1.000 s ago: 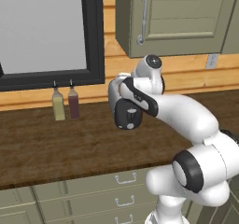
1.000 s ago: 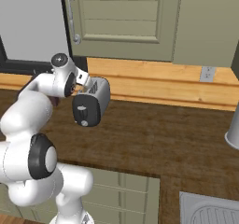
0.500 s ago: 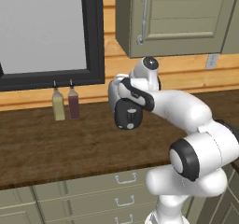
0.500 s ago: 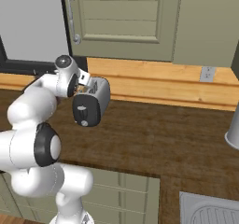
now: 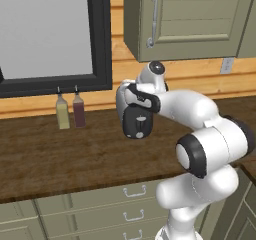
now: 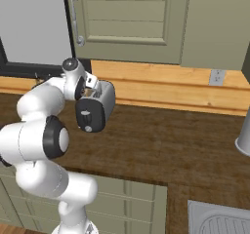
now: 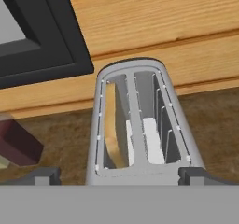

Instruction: Start the toaster. Once the lever pops up, take the bread to the plate on the dining counter.

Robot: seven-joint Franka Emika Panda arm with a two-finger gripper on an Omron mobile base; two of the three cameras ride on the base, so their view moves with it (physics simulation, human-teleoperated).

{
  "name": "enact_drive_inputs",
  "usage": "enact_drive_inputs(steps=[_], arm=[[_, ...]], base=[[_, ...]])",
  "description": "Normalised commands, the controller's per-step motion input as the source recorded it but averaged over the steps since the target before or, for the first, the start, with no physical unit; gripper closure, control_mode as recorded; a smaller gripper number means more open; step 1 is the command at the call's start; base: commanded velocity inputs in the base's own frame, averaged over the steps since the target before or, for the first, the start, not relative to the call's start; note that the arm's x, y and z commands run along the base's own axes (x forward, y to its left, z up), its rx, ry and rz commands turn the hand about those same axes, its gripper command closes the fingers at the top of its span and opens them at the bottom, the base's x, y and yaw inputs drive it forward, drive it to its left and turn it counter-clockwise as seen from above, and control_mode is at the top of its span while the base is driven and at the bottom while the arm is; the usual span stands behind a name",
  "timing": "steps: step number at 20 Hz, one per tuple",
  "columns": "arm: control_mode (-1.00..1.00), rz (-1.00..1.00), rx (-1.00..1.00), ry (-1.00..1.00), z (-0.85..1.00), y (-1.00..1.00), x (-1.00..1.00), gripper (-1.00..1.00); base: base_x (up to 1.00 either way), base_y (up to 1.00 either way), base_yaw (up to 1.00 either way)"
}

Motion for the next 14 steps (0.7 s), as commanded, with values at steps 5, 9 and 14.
enact_drive_inputs(steps=[5,9,14], arm=[[-1.00,0.00,-0.03,0.02,-0.12,0.01,0.31,-1.00],[-1.00,0.00,-0.04,0.00,-0.10,0.10,0.20,-1.00],[-1.00,0.00,-0.03,0.00,-0.02,0.24,0.05,-1.00]], base=[[0.00,0.00,0.00],[0.00,0.00,0.00],[0.00,0.00,0.00]])
